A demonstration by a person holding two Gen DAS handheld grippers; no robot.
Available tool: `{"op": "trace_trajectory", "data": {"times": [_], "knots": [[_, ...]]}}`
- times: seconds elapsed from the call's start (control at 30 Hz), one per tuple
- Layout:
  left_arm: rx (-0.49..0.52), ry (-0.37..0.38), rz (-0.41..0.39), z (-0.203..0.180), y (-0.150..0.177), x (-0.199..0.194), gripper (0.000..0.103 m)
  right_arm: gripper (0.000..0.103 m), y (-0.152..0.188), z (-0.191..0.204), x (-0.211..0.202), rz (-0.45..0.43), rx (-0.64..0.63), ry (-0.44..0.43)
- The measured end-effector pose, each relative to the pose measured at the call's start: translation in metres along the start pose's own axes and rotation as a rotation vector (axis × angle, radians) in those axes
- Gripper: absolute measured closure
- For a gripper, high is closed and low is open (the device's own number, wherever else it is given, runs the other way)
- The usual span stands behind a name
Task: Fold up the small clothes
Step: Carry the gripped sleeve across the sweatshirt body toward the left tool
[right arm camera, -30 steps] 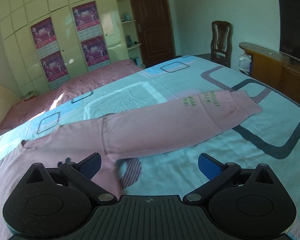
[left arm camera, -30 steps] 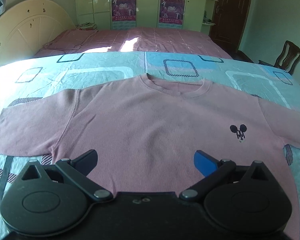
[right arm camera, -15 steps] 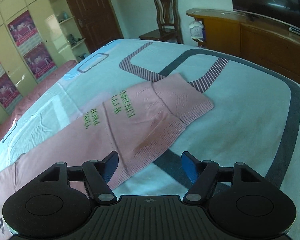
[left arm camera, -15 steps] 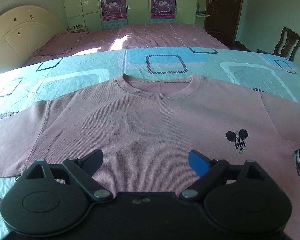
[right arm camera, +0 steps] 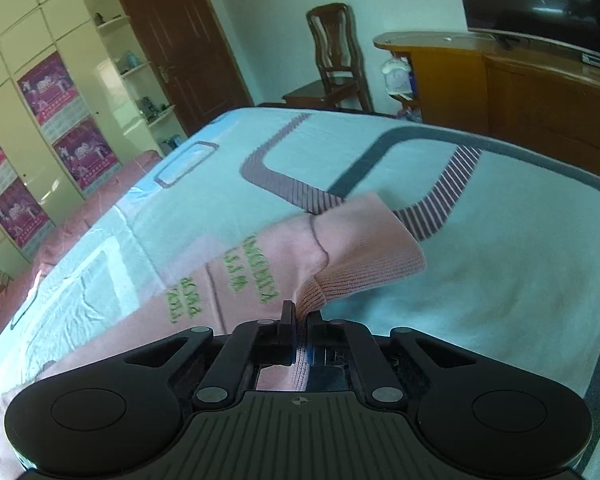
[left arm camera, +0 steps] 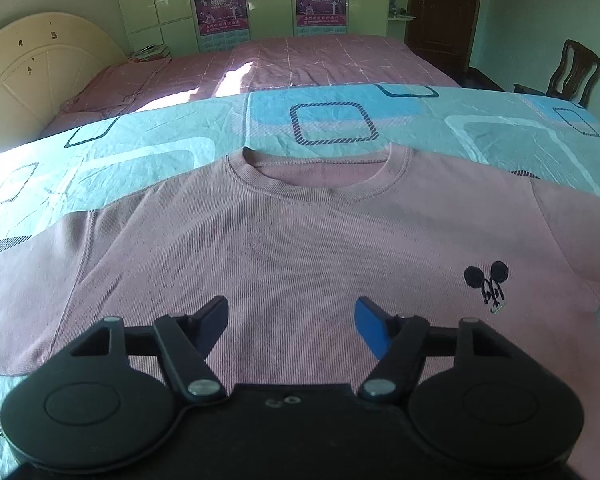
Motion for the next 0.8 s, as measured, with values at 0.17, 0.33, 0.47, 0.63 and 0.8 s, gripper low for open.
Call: {"op": "trace_trajectory", "data": {"times": [0.17, 0.33, 0.47, 0.63, 0.8], "knots": [[-0.01, -0.007, -0.028, 0.012, -0.006, -0.007, 0.036, 0.099, 0.0, 0.085, -0.021, -0.042, -0.122, -0.169], [-0.045, -0.028, -0.047, 0.038, -0.009, -0.011, 0.036, 0.099, 0.04, 0.202, -0.049, -0.028, -0.267, -0.396], [-0.077, -0.045, -0.056, 0.063, -0.008, -0.013, 0.036, 0.099, 0.102, 0.28, -0.064, 0.062, -0.37, -0.554], [-0.087, -0.038, -0.055, 0.082, -0.003, -0.014, 0.036, 0.099, 0.193, 0.336, -0.062, 0.242, -0.48, -0.649], [-0.077, 0.032, -0.043, 0.074, 0.0, -0.007, 0.035, 0.087, 0.241, 0.348, -0.059, 0.336, -0.551, -0.643]]}}
Point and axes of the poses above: each gripper's, at about its wrist camera, not at the fingertips, and x roughly the way its jaws point, z to its left, y to its underside, the point moved 5 cm from there along x, roughly the way its jaws point, and after that the axes turned 2 degrees about -z, right-handed, at the moved point
